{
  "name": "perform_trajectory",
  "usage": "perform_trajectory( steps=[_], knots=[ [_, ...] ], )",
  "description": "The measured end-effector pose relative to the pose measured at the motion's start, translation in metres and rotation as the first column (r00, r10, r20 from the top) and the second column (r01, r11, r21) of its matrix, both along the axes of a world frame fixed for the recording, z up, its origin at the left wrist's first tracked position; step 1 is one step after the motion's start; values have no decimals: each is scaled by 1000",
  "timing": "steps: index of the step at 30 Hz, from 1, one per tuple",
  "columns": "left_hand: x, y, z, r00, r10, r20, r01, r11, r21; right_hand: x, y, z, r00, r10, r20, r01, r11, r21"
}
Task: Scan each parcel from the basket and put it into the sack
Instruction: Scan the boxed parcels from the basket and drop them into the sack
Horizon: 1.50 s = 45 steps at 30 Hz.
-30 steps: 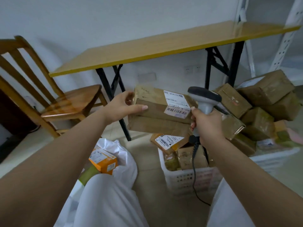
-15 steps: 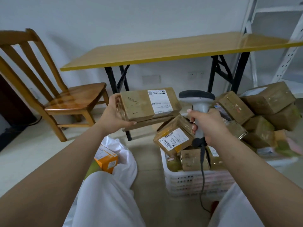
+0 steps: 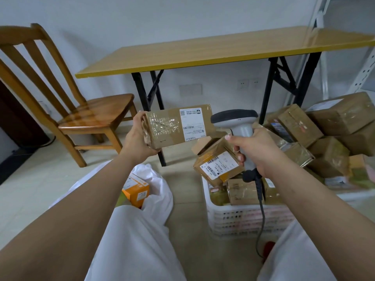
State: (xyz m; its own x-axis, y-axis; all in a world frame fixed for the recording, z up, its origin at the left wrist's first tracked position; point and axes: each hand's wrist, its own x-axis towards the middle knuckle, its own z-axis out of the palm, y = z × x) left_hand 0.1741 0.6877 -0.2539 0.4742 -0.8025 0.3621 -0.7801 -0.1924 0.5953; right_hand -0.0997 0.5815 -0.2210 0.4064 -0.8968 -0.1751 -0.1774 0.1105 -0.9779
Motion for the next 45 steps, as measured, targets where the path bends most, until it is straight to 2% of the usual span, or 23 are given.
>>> perform_trajectory(
  steps=[17,27,45],
  knots=[
    [5,3,-3,1000,-13,6,14,999,-34,-2,0,3,1000,-12,1,12,1000,2],
    [13,7,-7,999,-24,25,25,999,-46,0,-3,1,999,-40,19,41,997,-66],
    [20,11,-9,997,73,-38,-74,997,-5,1,3,7,997,65,-48,-68,996,-59]
  ],
)
